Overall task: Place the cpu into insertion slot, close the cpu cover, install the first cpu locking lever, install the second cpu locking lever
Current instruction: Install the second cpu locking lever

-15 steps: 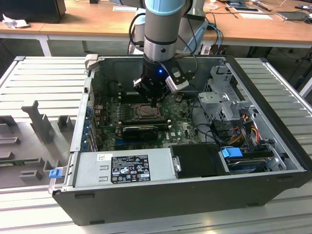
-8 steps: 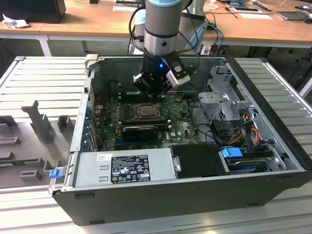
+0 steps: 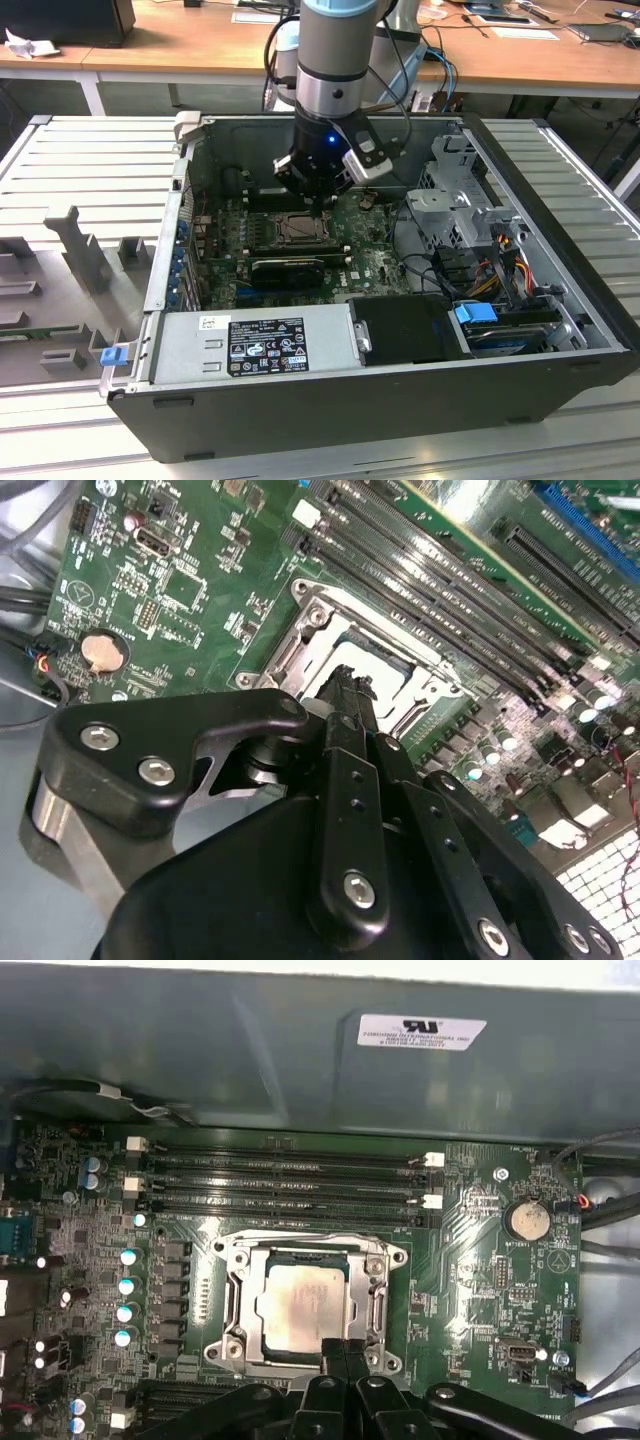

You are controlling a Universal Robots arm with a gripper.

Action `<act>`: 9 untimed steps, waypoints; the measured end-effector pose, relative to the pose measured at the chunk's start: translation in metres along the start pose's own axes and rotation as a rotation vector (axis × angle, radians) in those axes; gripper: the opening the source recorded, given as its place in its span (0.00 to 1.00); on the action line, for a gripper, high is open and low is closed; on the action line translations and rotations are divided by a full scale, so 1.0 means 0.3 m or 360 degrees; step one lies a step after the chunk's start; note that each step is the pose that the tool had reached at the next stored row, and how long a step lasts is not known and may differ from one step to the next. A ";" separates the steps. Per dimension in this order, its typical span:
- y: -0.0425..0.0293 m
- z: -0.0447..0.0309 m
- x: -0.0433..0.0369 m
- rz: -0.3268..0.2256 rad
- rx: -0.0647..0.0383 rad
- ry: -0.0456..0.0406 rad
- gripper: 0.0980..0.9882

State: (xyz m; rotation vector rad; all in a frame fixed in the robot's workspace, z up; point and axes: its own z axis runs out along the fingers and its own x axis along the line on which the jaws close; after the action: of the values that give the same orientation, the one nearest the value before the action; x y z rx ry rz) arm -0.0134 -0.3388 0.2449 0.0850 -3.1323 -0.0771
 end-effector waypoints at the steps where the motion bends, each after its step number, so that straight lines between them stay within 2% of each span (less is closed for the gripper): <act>1: -0.004 0.000 0.000 0.0000 0.0000 0.0000 0.01; 9: -0.034 -0.002 0.002 0.0000 0.0000 0.0000 0.01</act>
State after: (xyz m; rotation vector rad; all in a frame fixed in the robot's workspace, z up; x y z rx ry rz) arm -0.0134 -0.3490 0.2450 0.0850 -3.1323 -0.0769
